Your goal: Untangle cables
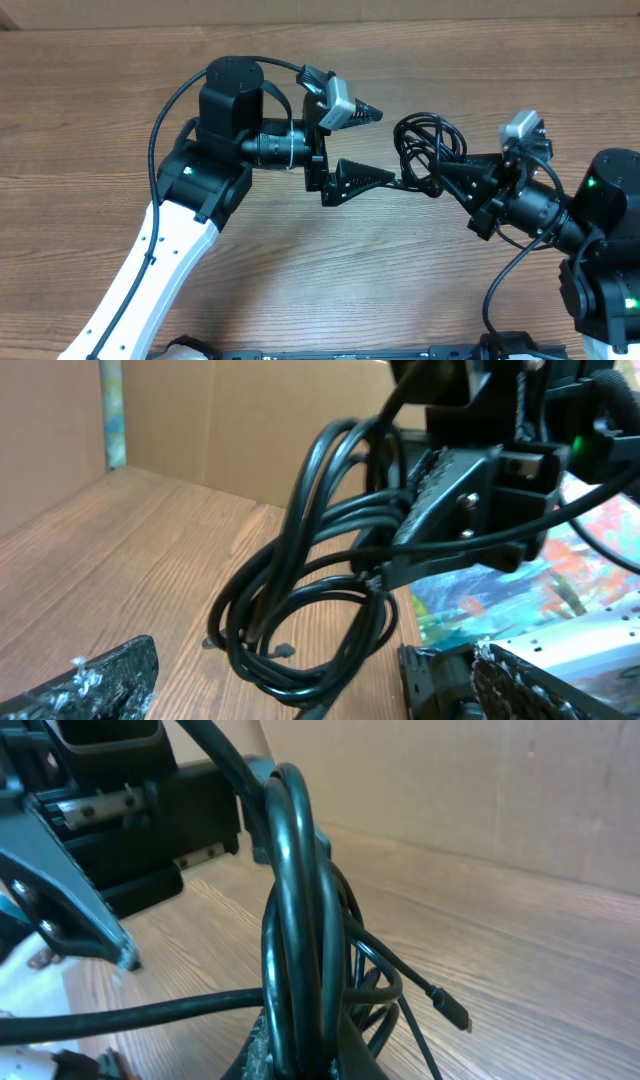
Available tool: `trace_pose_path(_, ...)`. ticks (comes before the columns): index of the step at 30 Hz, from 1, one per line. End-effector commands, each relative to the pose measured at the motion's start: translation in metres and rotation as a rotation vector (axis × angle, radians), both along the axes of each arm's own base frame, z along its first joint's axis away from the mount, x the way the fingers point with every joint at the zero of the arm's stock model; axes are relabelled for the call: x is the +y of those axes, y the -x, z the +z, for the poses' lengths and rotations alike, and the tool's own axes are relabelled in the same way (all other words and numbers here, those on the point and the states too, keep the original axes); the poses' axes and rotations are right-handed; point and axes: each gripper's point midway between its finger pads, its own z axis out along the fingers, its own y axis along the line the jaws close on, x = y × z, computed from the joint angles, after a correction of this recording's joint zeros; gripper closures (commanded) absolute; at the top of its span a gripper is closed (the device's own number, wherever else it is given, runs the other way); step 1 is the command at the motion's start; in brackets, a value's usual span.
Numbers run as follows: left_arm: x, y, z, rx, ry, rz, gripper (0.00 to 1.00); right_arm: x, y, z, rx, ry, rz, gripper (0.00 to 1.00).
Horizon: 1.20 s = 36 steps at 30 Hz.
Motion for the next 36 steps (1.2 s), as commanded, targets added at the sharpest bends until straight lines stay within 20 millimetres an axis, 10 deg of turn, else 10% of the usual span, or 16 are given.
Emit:
trace_pose_path(1, 0.002, -0.007, 0.007, -0.052, -0.005, 0.044, 0.0, 0.012, 0.016, 0.022, -0.028, -0.066, 0.098, 0.96)
trace_pose_path(13, -0.012, 0.0, 0.017, -0.123, 0.021, 0.023, 0.03, 0.025, 0.039, 0.03, -0.024, -0.119, 0.255, 0.96)
trace_pose_path(18, -0.019, 0.007, 0.019, -0.132, 0.027, 0.0, 0.96, 0.025, 0.039, 0.03, -0.021, -0.12, 0.255, 0.96)
trace_pose_path(20, -0.019, 0.007, 0.018, -0.13, 0.027, -0.003, 0.96, 0.025, 0.039, 0.03, -0.022, -0.12, 0.254, 0.96)
trace_pose_path(22, -0.019, 0.007, 0.019, -0.128, 0.028, -0.001, 0.96, 0.024, 0.036, 0.028, -0.02, -0.113, 0.233, 0.76)
trace_pose_path(24, -0.013, -0.004, 0.018, -0.069, 0.023, 0.055, 0.96, 0.01, 0.014, 0.017, 0.021, -0.076, 0.07, 0.11)
trace_pose_path(36, 0.004, -0.022, 0.017, 0.007, 0.026, 0.129, 0.96, -0.035, -0.028, 0.003, 0.047, 0.0, -0.293, 0.0)
